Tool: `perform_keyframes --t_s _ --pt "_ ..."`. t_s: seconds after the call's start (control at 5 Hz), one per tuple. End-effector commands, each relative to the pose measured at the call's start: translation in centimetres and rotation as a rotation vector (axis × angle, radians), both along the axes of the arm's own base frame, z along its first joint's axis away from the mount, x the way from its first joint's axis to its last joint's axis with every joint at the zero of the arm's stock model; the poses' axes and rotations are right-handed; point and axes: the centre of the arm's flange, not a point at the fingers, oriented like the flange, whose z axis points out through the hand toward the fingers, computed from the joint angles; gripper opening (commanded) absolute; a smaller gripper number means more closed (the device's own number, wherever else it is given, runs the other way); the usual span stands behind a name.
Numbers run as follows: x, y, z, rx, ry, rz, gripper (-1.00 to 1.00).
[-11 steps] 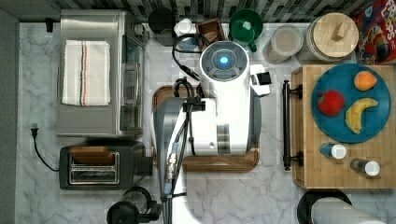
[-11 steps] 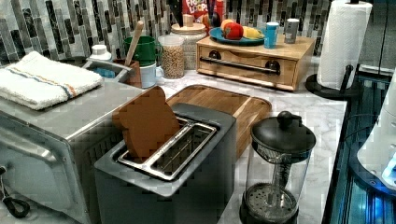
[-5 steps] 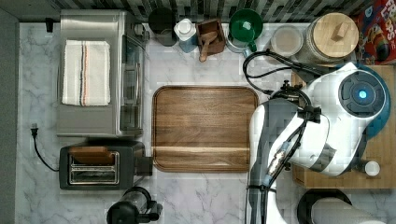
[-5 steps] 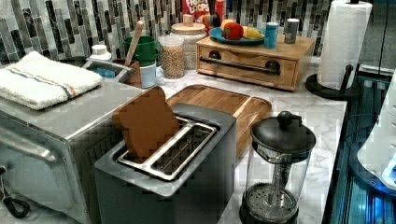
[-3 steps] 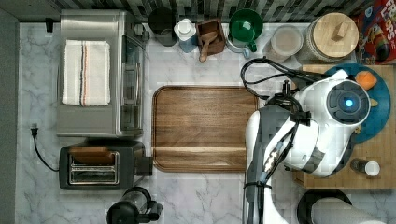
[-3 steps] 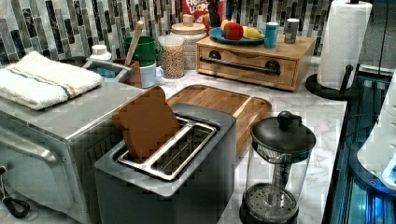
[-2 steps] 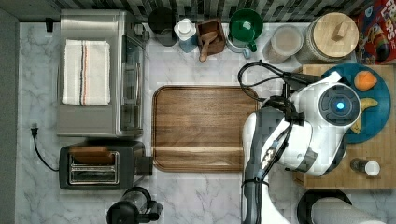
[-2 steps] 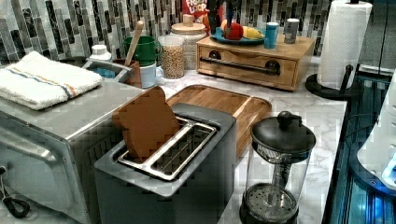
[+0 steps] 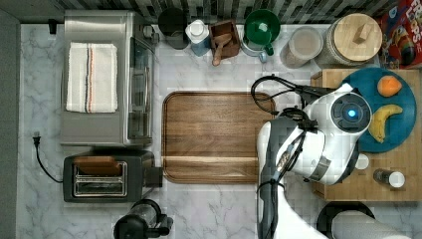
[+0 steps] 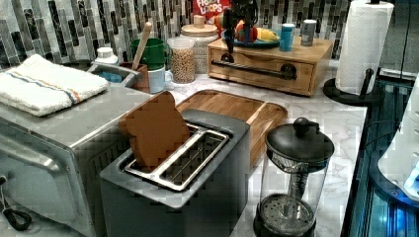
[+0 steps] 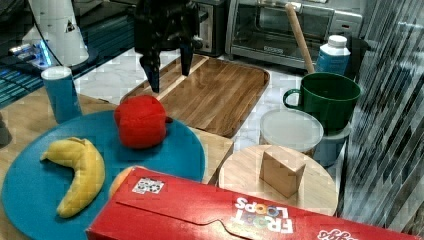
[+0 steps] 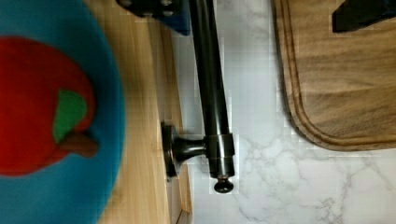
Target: Open the drawer.
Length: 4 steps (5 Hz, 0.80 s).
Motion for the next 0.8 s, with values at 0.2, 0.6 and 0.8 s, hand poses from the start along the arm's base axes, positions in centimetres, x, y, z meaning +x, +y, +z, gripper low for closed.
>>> perform_keyframes --t_s 0.2,0.6,0.8 --pt "-1.5 3.0 -4.3 -0.044 -0.004 -0.004 1.00" --pt "-2.1 1.3 -5.7 -0.094 -0.027 0.016 1.00" --pt "-1.7 0.1 -5.2 -0.110 -0.045 0.043 1.00"
